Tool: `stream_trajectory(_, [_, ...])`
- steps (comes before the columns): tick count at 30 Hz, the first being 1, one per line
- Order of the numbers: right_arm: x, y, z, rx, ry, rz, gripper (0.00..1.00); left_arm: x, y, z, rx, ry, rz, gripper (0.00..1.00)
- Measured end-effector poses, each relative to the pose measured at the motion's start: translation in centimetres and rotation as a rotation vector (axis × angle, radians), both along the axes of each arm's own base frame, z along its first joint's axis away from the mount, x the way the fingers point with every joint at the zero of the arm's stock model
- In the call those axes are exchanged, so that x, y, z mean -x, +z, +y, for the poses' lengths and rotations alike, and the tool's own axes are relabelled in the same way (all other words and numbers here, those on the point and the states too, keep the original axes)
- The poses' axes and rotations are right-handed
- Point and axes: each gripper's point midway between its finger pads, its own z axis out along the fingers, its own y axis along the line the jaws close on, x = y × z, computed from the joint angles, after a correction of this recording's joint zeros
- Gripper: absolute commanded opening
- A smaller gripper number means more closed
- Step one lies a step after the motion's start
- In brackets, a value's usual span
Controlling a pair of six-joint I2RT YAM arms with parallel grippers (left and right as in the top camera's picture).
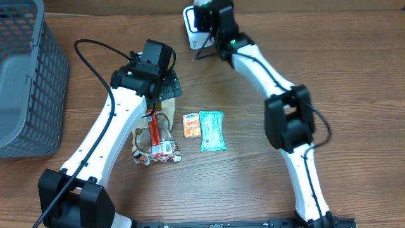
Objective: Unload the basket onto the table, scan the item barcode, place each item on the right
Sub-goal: 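Hold the jar in front of the scanner, then carry the jar to the right and lower it onto the table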
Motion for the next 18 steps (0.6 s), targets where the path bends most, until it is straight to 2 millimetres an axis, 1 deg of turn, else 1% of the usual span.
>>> stream_trajectory(1, [0.6,1.8,-0.6,0.004,-0.005,0.009,0.16,0.0,0.0,0.0,0.000,0.000,0.000,1.00])
stream_trajectory(2, [1.7,4.3,-1.7,0.009,-0.012,0.026,0.16,0.0,0.0,0.0,0.000,0.000,0.000,1.00])
stream_trajectory(3, [2.2,5.5,-2.4,0.011,-0.016,0.033,0.16,0.0,0.0,0.0,0.000,0.000,0.000,1.00])
stream_trajectory(4, [3.7,9.3,-4.2,0.010,-0.032,0.033,0.17,0.0,0.0,0.0,0.000,0.000,0.001,1.00])
stream_trajectory(5, [5.1,11.8,-5.8,0.014,-0.048,0.040,0.17,0.0,0.0,0.0,-0.001,0.000,0.000,1.00])
stream_trajectory(7, [9.0,15.0,-9.5,0.036,-0.087,0.115,0.24,0.0,0.0,0.0,0.000,0.000,-0.001,1.00])
stream_trajectory(8, [10.8,16.1,-11.3,0.047,-0.106,0.152,0.26,0.0,0.0,0.0,-0.001,0.000,0.002,0.99])
stream_trajectory(9, [13.2,16.9,-13.6,0.063,-0.134,0.206,0.26,0.0,0.0,0.0,0.000,0.000,0.000,1.00])
stream_trajectory(10, [14.6,17.3,-15.0,0.073,-0.155,0.243,0.26,0.0,0.0,0.0,0.000,0.000,0.000,1.00])
stream_trajectory(11, [16.6,17.2,-17.1,0.089,-0.186,0.302,0.26,0.0,0.0,0.0,0.000,0.000,0.001,1.00])
stream_trajectory(12, [18.0,16.7,-18.5,0.103,-0.209,0.363,0.27,0.0,0.0,0.0,0.000,0.000,0.001,1.00])
stream_trajectory(13, [19.9,15.4,-20.2,0.121,-0.237,0.457,0.27,0.0,0.0,0.0,0.000,0.000,-0.001,1.00])
stream_trajectory(14, [20.8,14.4,-21.1,0.130,-0.255,0.517,0.29,0.0,0.0,0.0,0.000,0.000,0.000,1.00])
stream_trajectory(15, [21.8,13.0,-22.2,0.138,-0.278,0.588,0.31,0.0,0.0,0.0,0.000,0.000,0.000,1.00])
stream_trajectory(18, [23.6,8.0,-25.2,0.141,-0.354,0.789,0.32,0.0,0.0,0.0,0.000,0.000,0.000,1.00])
